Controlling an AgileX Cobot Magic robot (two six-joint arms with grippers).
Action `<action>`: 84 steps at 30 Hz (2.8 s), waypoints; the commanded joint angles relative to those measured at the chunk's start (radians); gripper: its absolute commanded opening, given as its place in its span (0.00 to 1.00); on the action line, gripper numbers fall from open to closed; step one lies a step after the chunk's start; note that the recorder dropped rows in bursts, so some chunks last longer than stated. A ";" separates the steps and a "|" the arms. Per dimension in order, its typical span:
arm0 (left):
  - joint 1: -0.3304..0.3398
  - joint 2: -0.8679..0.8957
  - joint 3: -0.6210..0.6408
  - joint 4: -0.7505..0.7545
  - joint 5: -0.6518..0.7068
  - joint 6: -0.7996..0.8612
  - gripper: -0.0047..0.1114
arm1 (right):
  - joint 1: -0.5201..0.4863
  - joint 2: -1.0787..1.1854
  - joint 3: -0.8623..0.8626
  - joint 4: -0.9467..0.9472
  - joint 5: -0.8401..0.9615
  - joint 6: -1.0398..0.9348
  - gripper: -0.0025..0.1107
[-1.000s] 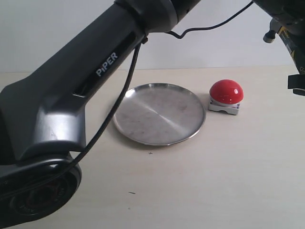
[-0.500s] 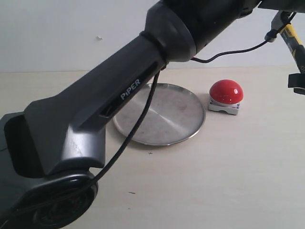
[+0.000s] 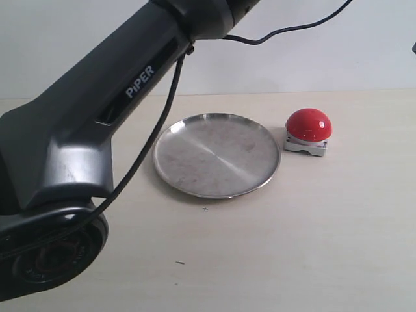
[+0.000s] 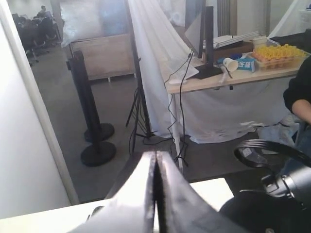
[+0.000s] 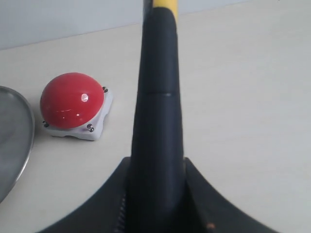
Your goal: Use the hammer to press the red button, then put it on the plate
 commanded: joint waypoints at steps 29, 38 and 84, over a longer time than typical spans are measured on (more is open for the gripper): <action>0.035 -0.043 -0.002 0.038 -0.138 -0.427 0.04 | -0.004 -0.016 -0.010 0.011 -0.058 -0.008 0.02; 0.001 -0.055 -0.002 0.766 -0.061 -0.884 0.04 | -0.004 -0.016 -0.010 0.011 -0.058 -0.008 0.02; 0.078 -0.162 -0.002 0.683 0.036 -0.960 0.04 | -0.004 -0.016 -0.010 0.010 -0.058 -0.008 0.02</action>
